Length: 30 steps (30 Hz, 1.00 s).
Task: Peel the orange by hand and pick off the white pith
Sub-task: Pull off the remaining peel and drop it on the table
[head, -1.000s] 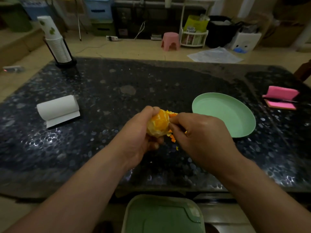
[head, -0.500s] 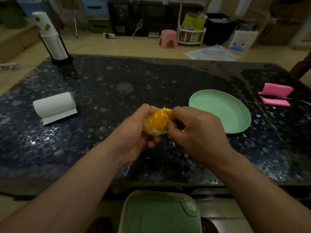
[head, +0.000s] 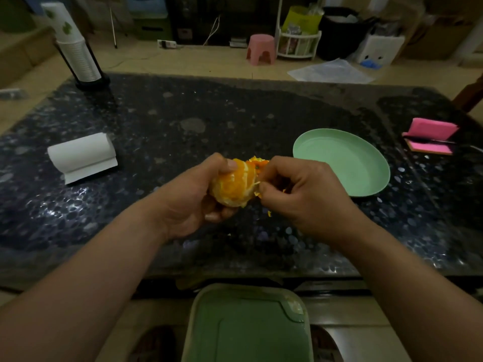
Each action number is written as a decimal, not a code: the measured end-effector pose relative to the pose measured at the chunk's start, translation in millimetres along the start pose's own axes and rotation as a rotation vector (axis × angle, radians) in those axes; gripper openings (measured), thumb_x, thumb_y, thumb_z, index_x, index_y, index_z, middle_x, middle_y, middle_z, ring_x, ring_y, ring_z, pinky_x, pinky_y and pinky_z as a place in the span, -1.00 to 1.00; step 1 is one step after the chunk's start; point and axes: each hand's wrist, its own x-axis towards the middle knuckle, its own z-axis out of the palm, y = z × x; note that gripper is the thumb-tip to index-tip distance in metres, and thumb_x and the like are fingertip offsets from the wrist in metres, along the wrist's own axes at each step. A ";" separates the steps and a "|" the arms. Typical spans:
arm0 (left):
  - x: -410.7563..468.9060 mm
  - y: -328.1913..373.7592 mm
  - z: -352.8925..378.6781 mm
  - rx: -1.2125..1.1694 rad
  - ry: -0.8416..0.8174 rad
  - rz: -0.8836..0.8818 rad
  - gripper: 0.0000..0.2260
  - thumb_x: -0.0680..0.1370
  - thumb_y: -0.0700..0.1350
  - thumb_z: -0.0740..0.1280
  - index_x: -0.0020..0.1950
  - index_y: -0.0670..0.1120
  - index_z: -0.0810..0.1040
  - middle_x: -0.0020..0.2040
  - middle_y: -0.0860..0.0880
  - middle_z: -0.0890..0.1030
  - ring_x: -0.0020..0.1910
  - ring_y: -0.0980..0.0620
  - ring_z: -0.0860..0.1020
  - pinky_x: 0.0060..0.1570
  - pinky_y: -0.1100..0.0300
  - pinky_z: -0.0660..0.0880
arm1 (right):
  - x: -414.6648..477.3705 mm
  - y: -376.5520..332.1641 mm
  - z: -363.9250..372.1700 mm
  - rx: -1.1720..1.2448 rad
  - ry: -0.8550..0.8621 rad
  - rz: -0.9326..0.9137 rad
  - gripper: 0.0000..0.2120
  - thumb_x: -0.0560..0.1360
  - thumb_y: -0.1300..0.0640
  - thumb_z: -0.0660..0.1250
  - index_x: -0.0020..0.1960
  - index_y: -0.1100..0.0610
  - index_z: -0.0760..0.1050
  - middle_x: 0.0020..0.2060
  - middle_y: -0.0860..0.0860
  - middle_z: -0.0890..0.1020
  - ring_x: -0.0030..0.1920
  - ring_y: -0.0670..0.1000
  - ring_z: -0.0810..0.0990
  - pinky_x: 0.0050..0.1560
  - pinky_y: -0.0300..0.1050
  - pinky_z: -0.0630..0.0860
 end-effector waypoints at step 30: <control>17.5 -9.7 -8.1 -0.311 0.098 -0.048 -0.59 0.70 0.15 0.19 0.24 -0.16 0.58 0.07 -0.29 0.64 -0.34 -0.04 0.47 -0.54 0.29 0.30 | 30.1 39.5 25.6 -0.357 0.058 0.350 -0.84 0.65 0.09 0.30 0.17 -0.05 0.61 -0.12 -0.16 0.63 -0.12 -0.04 0.58 -0.25 -0.14 0.38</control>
